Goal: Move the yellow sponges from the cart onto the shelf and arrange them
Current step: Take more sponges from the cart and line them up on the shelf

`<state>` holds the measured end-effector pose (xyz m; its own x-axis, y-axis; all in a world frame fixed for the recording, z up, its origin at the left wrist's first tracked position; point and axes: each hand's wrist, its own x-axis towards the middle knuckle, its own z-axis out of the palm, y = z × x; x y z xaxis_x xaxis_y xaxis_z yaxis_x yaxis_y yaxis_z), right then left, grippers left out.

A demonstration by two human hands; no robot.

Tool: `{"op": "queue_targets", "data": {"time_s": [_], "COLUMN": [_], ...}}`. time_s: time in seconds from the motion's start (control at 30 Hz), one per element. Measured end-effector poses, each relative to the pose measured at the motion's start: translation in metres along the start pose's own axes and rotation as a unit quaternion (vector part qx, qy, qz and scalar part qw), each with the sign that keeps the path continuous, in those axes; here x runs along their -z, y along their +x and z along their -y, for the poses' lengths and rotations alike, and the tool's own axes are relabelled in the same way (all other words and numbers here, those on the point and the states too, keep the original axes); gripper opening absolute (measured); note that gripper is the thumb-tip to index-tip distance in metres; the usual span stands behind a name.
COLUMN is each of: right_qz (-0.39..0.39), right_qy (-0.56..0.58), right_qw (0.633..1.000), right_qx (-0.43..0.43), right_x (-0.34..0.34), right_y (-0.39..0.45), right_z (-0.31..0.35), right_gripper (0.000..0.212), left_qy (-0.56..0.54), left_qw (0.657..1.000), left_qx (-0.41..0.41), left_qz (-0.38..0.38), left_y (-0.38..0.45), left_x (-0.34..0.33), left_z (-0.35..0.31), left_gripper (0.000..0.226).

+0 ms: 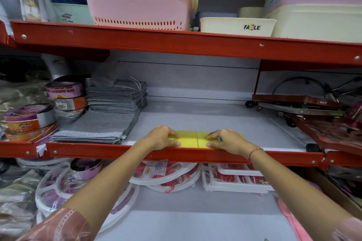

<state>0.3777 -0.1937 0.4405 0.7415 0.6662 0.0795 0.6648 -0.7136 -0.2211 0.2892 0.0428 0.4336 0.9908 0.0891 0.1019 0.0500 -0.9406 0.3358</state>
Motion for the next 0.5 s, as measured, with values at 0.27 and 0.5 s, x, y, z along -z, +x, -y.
{"op": "queue_targets", "data": {"time_s": [0.27, 0.5], "right_qz": [-0.012, -0.018], "right_qy": [-0.002, 0.01], "right_qw": [1.0, 1.0], "right_qx": [0.008, 0.009], "right_x": [-0.0009, -0.0035], "right_y": [-0.0026, -0.0038], "right_z": [0.0038, 0.0033], "right_gripper": [0.045, 0.045], "left_qy": [0.017, 0.027], "left_qw": [1.0, 1.0], "left_qx": [0.001, 0.001], "left_qz": [0.001, 0.013], "left_y": [-0.0013, -0.0007], "left_x": [0.001, 0.0026], "left_z": [-0.0026, -0.0056], "left_gripper": [0.048, 0.045]}}
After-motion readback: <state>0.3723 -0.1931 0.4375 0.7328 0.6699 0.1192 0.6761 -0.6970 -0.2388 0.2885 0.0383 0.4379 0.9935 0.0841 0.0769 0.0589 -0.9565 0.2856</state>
